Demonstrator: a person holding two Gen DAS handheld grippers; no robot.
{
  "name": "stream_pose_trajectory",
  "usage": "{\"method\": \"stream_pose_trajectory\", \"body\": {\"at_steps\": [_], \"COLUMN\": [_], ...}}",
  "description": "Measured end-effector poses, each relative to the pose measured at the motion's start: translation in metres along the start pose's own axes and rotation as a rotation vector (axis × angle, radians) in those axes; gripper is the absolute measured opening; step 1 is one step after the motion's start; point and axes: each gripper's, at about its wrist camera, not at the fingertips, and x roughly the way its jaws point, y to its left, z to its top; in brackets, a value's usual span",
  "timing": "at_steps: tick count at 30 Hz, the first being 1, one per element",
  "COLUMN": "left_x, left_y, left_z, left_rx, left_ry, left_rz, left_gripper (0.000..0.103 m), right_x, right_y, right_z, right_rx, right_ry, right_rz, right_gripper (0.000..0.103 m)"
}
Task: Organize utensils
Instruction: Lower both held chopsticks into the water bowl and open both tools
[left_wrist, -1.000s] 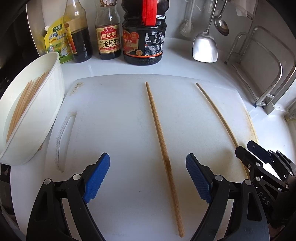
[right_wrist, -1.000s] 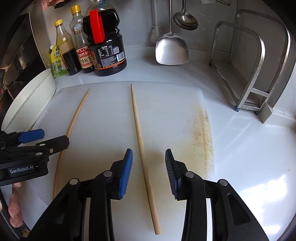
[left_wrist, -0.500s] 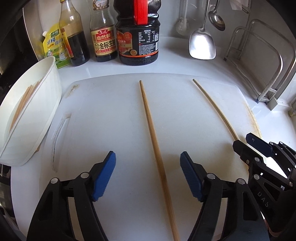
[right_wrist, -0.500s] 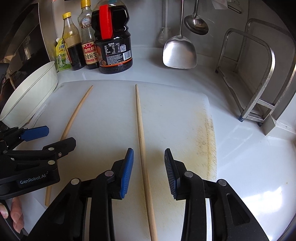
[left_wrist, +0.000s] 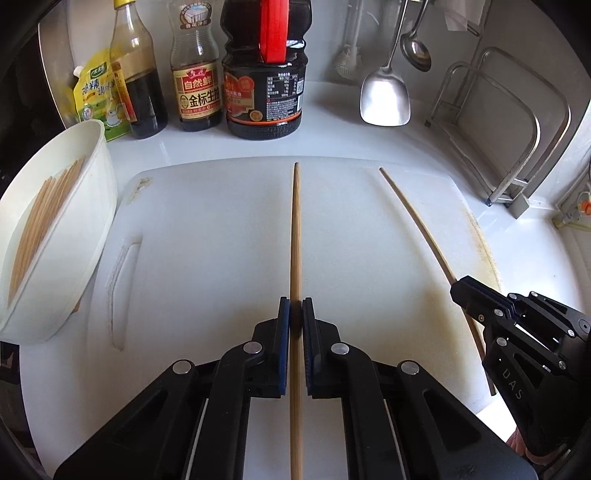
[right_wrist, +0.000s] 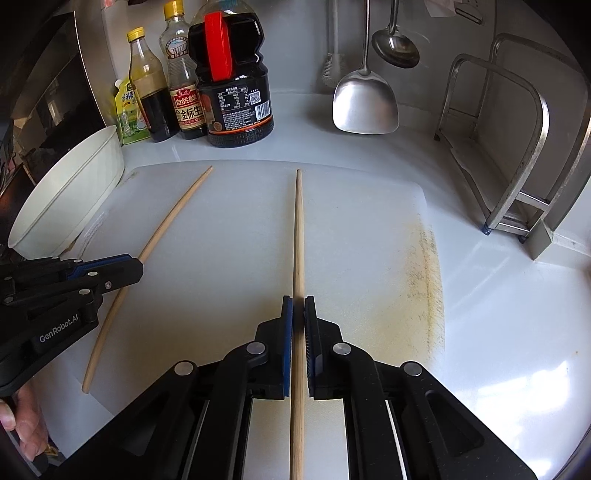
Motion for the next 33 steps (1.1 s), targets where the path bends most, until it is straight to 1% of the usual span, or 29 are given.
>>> {"method": "stream_pose_trajectory", "body": {"at_steps": [5, 9, 14, 20, 23, 26, 29, 33], "left_x": [-0.035, -0.063, -0.091, -0.116, -0.118, -0.108, -0.092, -0.067], "left_y": [0.03, 0.067, 0.129, 0.207, 0.245, 0.279, 0.299, 0.315], "left_z": [0.012, 0.021, 0.028, 0.039, 0.049, 0.06, 0.065, 0.068], "left_rx": [-0.019, -0.036, -0.082, -0.121, -0.144, -0.155, -0.159, -0.171], "left_ry": [-0.052, -0.087, -0.118, -0.164, -0.163, -0.136, -0.114, -0.071], "left_rz": [-0.015, 0.016, 0.063, 0.121, 0.151, 0.177, 0.182, 0.171], "left_gripper": [0.007, 0.007, 0.007, 0.007, 0.007, 0.008, 0.008, 0.008], "right_x": [-0.02, -0.038, -0.044, -0.027, -0.013, 0.006, 0.026, 0.054], "right_y": [0.025, 0.058, 0.115, 0.196, 0.234, 0.267, 0.291, 0.311], "right_z": [0.012, 0.034, 0.07, 0.11, 0.127, 0.139, 0.144, 0.148], "right_rx": [0.031, 0.038, 0.005, -0.068, -0.091, -0.11, -0.116, -0.116], "right_ry": [-0.024, -0.071, -0.122, -0.137, -0.127, -0.102, -0.065, -0.015], "right_rz": [0.033, 0.078, 0.143, 0.218, 0.247, 0.264, 0.268, 0.25], "right_gripper": [0.006, 0.006, 0.006, 0.006, 0.006, 0.006, 0.006, 0.006]}}
